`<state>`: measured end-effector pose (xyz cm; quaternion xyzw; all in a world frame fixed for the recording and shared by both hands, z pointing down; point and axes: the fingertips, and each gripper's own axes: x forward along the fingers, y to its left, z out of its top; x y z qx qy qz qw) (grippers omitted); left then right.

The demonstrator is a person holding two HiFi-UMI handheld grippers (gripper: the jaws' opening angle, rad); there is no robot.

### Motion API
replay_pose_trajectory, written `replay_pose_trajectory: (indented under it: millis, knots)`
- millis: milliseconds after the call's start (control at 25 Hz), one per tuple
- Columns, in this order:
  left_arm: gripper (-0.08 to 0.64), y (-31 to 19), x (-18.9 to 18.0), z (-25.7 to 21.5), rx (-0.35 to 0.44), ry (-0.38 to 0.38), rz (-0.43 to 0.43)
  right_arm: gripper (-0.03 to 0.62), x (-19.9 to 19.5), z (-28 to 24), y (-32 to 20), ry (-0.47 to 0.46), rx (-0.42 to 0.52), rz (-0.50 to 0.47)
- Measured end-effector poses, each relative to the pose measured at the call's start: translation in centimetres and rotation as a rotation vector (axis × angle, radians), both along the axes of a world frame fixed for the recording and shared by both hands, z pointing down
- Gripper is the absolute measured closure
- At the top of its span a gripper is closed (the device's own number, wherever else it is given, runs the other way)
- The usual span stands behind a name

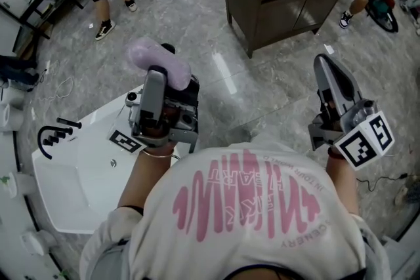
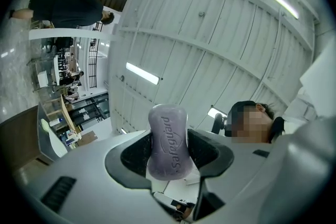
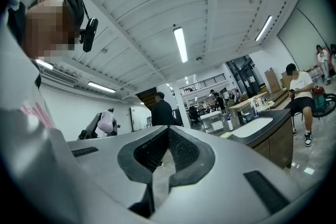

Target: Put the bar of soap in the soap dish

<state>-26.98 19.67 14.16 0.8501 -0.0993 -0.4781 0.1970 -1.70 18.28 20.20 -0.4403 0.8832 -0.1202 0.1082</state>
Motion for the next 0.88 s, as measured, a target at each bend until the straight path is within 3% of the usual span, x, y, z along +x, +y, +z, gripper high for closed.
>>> replay_pose_trajectory:
  millis: [240, 400, 880]
  knots:
    - [0.347, 0.0, 0.1, 0.2, 0.000, -0.018, 0.014, 0.575, 0.0, -0.1, 0.2, -0.036, 0.012, 0.000]
    - [0.347, -0.4, 0.1, -0.1, -0.009, -0.010, 0.001, 0.575, 0.3, -2.3, -0.5, -0.020, 0.083, 0.050]
    - [0.347, -9.7, 5.4, 0.5, -0.032, -0.036, -0.026, 0.575, 5.6, -1.4, -10.9, -0.041, 0.062, 0.039]
